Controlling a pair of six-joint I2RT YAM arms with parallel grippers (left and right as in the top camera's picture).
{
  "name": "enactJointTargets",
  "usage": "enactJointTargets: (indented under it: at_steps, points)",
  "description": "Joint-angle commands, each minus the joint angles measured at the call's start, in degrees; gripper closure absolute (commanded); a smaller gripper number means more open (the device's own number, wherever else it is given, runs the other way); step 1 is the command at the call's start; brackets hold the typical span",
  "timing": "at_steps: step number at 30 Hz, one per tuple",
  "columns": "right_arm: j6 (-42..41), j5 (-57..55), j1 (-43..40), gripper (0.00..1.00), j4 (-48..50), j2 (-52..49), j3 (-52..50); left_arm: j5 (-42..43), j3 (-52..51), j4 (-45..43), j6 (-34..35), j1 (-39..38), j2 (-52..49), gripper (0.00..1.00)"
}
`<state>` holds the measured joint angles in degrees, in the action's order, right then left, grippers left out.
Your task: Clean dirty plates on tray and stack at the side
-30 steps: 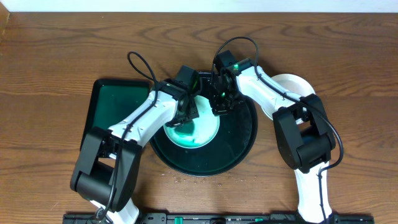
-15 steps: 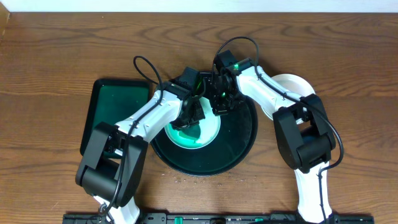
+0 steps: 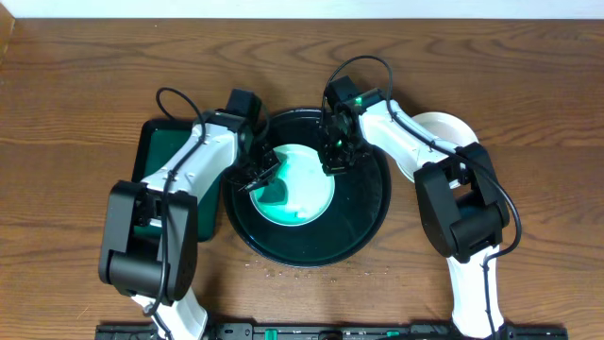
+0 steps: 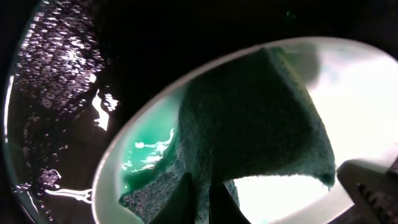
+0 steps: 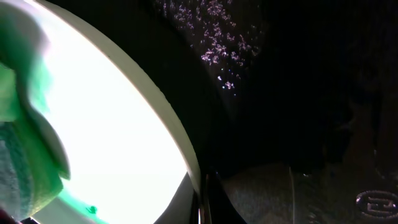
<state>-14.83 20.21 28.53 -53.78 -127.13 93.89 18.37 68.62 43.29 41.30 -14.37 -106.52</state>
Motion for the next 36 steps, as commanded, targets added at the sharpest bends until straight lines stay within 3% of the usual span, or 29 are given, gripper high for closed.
enactJointTargets:
  at_steps: [1,9,16,27,34,36]
  points:
    - [-0.37,0.85,-0.04,0.99,0.42,-0.5,-0.59,-5.92,-2.38,0.83,-0.02,-4.57,-1.86,0.93]
    - [-0.35,0.85,-0.04,0.99,0.35,-0.5,-0.59,-3.5,-2.99,-4.39,2.47,-11.65,-1.86,0.93]
    - [-0.61,0.79,-0.04,0.99,0.33,-0.5,-0.59,-6.36,-0.52,-10.6,0.28,-5.2,-1.66,0.93]
    - [-0.74,-0.46,-0.07,0.99,0.33,-0.5,-0.59,-11.87,18.75,8.35,-7.21,7.58,5.73,0.93]
    - [1.55,-0.02,0.0,0.99,1.05,1.6,-0.13,-11.19,19.8,17.0,-12.68,18.71,11.08,0.93]
    - [1.62,-5.42,0.11,0.99,2.21,5.97,-0.13,-11.19,19.1,18.78,-13.88,22.23,10.8,0.93]
